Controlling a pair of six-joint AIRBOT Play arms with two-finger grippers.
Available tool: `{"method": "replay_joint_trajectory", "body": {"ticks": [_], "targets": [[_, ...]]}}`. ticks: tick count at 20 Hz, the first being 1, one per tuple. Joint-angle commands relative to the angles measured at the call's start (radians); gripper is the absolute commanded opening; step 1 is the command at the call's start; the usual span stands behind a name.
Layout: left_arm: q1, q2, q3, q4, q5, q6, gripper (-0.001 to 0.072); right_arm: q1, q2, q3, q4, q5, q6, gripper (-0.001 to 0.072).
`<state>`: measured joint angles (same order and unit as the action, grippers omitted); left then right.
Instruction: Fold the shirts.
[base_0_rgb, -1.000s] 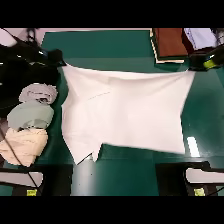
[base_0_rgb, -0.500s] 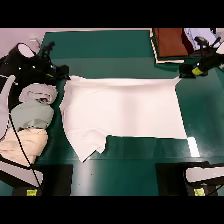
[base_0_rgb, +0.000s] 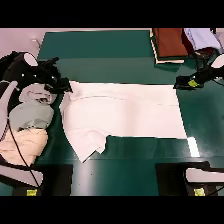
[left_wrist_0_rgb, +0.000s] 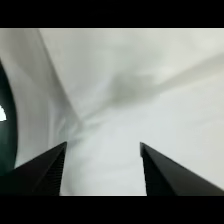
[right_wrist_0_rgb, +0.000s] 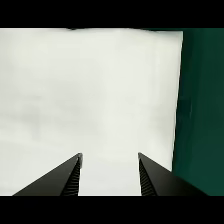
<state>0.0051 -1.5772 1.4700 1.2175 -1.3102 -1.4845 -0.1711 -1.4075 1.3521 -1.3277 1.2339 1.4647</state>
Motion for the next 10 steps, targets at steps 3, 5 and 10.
{"method": "replay_joint_trajectory", "body": {"ticks": [3,5,10], "targets": [[0.003,0.365,-0.406,0.082,0.016,-0.046,0.0541,0.0,0.186,-0.01,0.002,0.119,-0.019,0.041],[0.003,0.51,-0.635,0.081,0.048,-0.069,0.0541,-0.001,0.248,-0.01,0.001,0.123,-0.019,0.041],[0.003,0.681,-0.954,-0.068,0.098,-0.079,0.0541,-0.001,0.309,-0.01,0.002,0.132,-0.019,0.041]]}}
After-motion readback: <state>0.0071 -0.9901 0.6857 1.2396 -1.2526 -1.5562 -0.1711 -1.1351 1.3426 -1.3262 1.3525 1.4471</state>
